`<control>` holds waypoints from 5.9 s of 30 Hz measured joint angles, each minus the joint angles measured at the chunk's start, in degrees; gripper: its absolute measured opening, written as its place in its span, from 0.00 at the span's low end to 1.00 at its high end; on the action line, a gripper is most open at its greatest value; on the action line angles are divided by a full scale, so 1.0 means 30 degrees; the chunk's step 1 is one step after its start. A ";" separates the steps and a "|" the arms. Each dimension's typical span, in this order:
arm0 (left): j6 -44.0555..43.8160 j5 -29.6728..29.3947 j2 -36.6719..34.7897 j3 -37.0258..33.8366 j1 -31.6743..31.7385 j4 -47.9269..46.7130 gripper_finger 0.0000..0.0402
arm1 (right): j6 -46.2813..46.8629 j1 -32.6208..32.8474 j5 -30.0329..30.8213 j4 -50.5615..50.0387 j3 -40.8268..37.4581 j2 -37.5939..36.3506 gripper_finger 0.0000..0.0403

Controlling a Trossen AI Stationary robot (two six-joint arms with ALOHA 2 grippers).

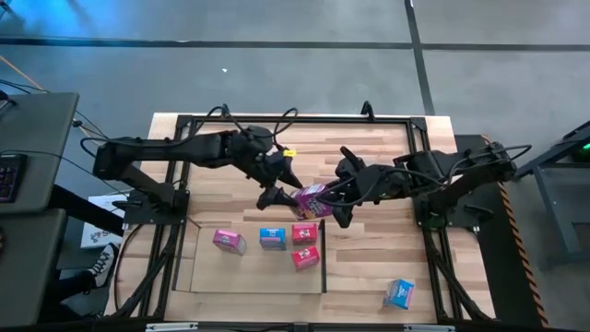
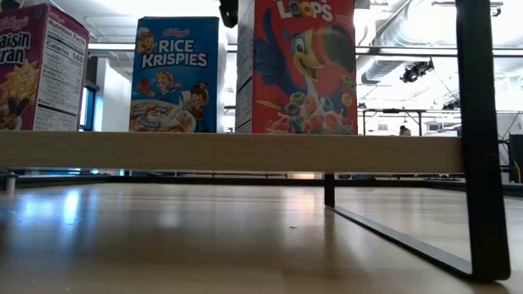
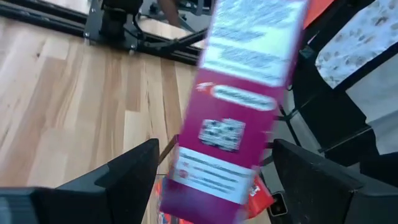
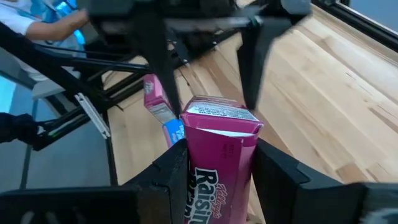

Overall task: Stack cereal on shelf
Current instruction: Put the purple cereal box on the shelf

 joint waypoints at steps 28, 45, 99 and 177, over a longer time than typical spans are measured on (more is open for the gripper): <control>0.0717 0.1958 0.0495 -0.0007 0.0080 0.1753 0.36 | -0.1656 -0.0874 -0.1344 0.1436 0.0000 -0.0017 0.32; 0.1848 0.1746 -0.2014 -0.0063 0.0789 -0.3415 0.29 | -0.0080 -0.0777 -0.1339 -0.2338 0.0000 -0.1298 0.56; -0.9342 -2.4187 -0.6010 -1.0127 -2.1858 0.6373 0.29 | 0.6320 0.2976 0.2785 0.6481 -0.3045 -0.0499 0.60; -0.7339 -1.9610 -0.5435 -0.9298 -1.7203 0.6215 0.50 | -0.4933 0.0958 -0.7282 0.5923 0.5566 1.0306 0.25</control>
